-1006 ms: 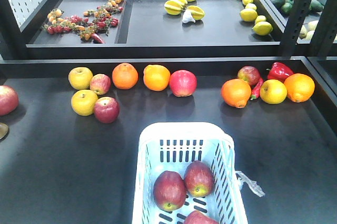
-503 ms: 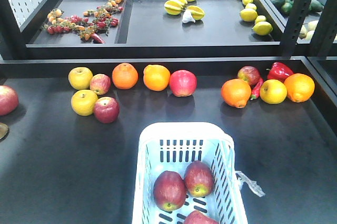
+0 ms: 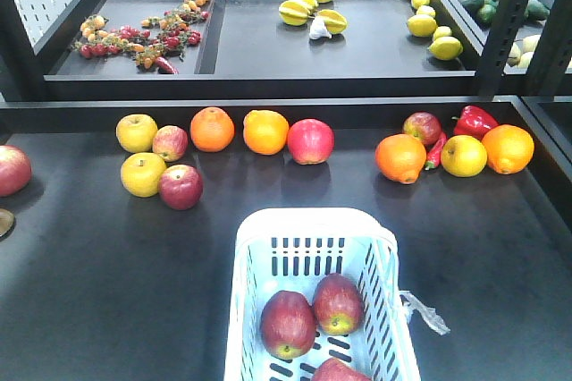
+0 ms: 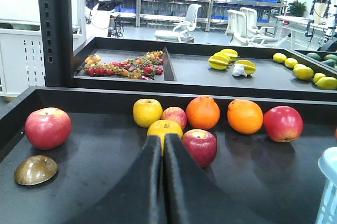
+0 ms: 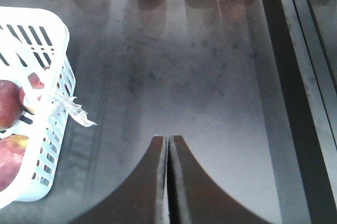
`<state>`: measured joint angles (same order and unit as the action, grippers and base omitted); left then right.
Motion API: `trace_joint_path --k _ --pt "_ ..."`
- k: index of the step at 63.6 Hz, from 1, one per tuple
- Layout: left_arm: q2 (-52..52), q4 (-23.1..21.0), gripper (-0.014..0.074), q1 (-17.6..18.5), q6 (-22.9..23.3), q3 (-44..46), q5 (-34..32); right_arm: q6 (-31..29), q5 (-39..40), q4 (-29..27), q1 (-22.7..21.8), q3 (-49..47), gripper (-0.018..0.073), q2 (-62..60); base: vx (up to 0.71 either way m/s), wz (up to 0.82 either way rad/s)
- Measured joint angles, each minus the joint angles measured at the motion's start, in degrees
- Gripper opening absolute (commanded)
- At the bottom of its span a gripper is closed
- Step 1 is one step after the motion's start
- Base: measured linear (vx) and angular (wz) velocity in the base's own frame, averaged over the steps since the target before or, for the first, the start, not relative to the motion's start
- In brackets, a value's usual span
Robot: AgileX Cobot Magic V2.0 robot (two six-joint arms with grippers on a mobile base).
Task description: Pick three apples into basket with both arms
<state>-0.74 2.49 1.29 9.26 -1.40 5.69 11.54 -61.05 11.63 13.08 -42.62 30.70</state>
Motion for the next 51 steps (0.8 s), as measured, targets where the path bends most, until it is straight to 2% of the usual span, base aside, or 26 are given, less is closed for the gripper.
trace_joint_path --k 32,39,51 --pt "0.0 0.0 -0.0006 0.0 0.0 0.0 0.0 0.0 2.1 0.2 0.0 0.0 -0.0009 -0.6 0.0 0.0" --pt "0.0 0.0 -0.0006 0.0 0.0 0.0 0.0 0.0 8.2 0.4 0.0 2.0 -0.0009 -2.5 0.0 0.0" --pt "0.0 0.0 -0.0006 0.0 0.0 0.0 -0.2 0.0 23.2 -0.1 0.0 14.6 -0.0009 -7.9 0.0 0.0"
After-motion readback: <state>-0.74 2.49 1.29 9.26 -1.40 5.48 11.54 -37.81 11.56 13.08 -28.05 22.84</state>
